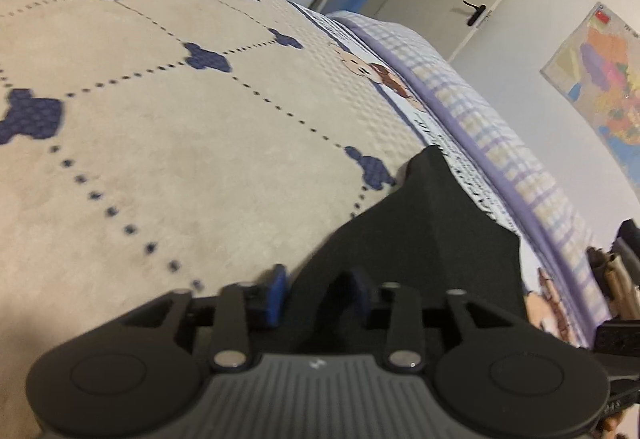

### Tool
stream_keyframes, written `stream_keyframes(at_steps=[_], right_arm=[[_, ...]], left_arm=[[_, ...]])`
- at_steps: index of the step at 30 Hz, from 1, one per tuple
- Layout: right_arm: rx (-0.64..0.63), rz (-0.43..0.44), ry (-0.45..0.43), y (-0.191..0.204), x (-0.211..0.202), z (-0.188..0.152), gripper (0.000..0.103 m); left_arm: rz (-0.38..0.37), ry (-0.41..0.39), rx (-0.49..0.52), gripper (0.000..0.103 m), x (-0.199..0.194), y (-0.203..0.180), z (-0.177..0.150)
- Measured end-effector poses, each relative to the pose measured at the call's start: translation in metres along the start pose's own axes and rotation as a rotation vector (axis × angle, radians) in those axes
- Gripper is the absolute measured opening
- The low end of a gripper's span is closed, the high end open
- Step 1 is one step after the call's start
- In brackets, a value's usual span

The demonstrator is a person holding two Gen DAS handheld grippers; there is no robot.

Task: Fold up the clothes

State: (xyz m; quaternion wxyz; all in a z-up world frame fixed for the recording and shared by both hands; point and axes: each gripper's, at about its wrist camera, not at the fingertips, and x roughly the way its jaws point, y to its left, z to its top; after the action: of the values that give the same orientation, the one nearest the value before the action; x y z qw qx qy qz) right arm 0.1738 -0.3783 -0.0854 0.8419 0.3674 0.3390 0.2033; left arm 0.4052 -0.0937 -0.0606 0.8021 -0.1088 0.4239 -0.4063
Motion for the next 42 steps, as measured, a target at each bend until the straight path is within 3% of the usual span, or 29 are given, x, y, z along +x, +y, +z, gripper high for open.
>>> stream_keyframes(at_steps=[4,8,9,10,11,14,16,17,19,23,26,27,29,34,36,37,38,42], right_arm=[[0.122,-0.001,-0.112,-0.014,-0.008,0.006,0.032],[0.226,-0.022,-0.22,-0.024,-0.012,0.009,0.029],[0.219,-0.055,-0.229,-0.023,-0.015,0.009,0.021],[0.211,-0.087,-0.238,-0.022,-0.017,0.01,0.015],[0.203,-0.12,-0.247,-0.021,-0.019,0.01,0.007],[0.174,-0.2,-0.249,-0.017,-0.023,0.012,0.005],[0.15,-0.241,-0.229,-0.014,-0.024,0.013,0.005],[0.152,-0.248,-0.224,-0.015,-0.025,0.014,0.005],[0.211,-0.206,-0.239,-0.022,-0.028,0.018,0.011],[0.367,-0.122,-0.374,-0.045,-0.041,0.024,0.03],[0.457,-0.083,-0.516,-0.063,-0.05,0.02,0.029],[0.471,-0.074,-0.555,-0.067,-0.05,0.018,0.024],[0.469,-0.103,-0.588,-0.07,-0.048,0.018,0.012],[0.393,-0.204,-0.619,-0.061,-0.048,0.018,0.008],[0.359,-0.244,-0.63,-0.057,-0.049,0.018,0.007],[0.342,-0.263,-0.635,-0.055,-0.049,0.018,0.007],[0.319,-0.29,-0.642,-0.053,-0.049,0.017,0.007],[0.148,-0.407,-0.696,-0.035,-0.051,0.013,0.008]], left_arm=[[-0.065,0.05,-0.014,0.044,0.032,-0.008,0.016],[-0.072,0.066,0.011,0.042,0.061,-0.028,0.027],[-0.069,0.066,0.021,0.034,0.068,-0.034,0.029],[-0.043,0.05,0.043,0.007,0.072,-0.042,0.028],[-0.008,0.033,0.06,0.006,0.075,-0.047,0.028],[0.039,0.002,0.061,0.006,0.077,-0.046,0.024],[0.002,0.018,0.02,0.008,0.078,-0.039,0.027],[-0.017,0.026,0.0,0.014,0.078,-0.035,0.028],[-0.056,0.045,-0.044,0.02,0.082,-0.029,0.035],[-0.113,0.067,-0.084,0.038,0.103,-0.033,0.053],[-0.12,0.086,-0.06,0.039,0.128,-0.049,0.065],[-0.124,0.094,-0.056,0.039,0.137,-0.055,0.069],[-0.136,0.112,-0.057,0.039,0.154,-0.065,0.076],[-0.14,0.129,-0.046,0.037,0.191,-0.09,0.095],[-0.12,0.128,-0.042,0.03,0.203,-0.098,0.099],[-0.109,0.124,-0.03,0.015,0.206,-0.102,0.099],[-0.098,0.12,-0.018,0.01,0.21,-0.106,0.098],[-0.095,0.026,0.031,0.009,0.209,-0.115,0.093]])
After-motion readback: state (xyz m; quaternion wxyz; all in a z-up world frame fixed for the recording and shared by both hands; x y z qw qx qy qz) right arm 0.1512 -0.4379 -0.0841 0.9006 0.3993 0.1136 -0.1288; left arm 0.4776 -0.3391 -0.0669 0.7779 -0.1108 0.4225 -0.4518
